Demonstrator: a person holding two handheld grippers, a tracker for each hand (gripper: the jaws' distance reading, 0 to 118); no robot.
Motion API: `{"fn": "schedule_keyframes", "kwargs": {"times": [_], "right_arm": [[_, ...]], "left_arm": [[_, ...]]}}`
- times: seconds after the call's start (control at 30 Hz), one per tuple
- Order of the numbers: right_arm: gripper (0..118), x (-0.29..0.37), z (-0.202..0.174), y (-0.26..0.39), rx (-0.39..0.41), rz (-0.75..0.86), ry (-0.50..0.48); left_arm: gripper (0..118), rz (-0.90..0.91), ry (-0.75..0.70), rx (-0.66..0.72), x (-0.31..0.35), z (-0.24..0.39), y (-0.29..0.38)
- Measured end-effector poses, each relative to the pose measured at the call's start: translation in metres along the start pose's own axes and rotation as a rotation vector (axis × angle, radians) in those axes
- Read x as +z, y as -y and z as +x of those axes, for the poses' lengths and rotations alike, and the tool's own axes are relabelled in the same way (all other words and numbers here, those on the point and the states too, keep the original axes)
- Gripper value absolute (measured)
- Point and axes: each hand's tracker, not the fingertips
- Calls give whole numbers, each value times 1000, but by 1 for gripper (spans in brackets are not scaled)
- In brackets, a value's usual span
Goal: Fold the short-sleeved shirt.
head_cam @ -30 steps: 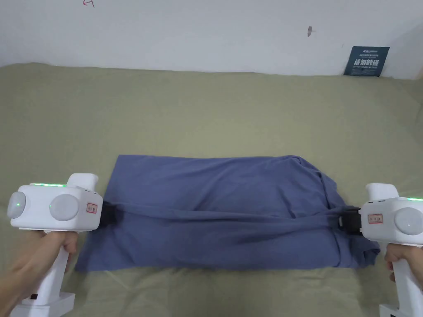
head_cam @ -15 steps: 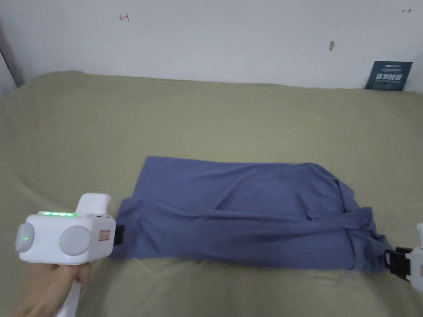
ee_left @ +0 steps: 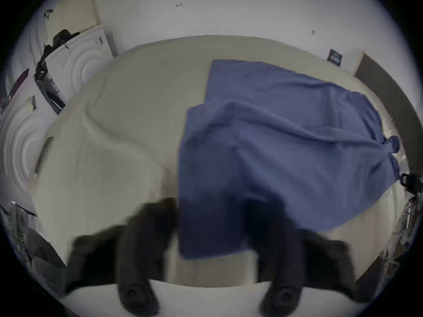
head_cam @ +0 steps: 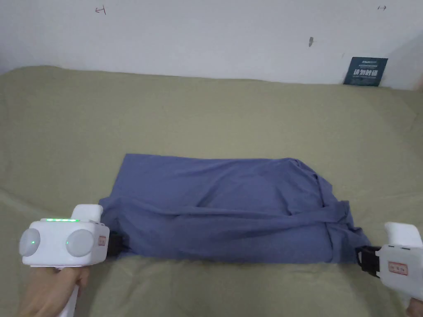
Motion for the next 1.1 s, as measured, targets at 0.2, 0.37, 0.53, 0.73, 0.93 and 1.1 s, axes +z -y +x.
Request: {"fn": "schedule_keyframes", "kwargs": {"times": [0.2, 0.37, 0.53, 0.73, 0.93, 1.1], "right_arm": [[109, -2, -8, -4, 5, -11, -9], [35, -36, -10, -11, 13, -80, 18], [8, -36, -8, -7, 6, -61, -35], [8, 6, -1, 12, -16, -16, -10], [8, 59, 7, 54, -21, 19, 4], [8, 91, 10, 106, -30, -9, -9]], "left_arm": [[7, 8, -30, -24, 2, 5, -3], [6, 0, -19, -17, 1, 3, -6], [6, 5, -10, -7, 7, 0, -8], [6, 29, -1, -15, 30, 2, -1], [6, 36, 22, -47, 63, 1, 38], [6, 18, 38, -41, 87, -12, 88]]}}
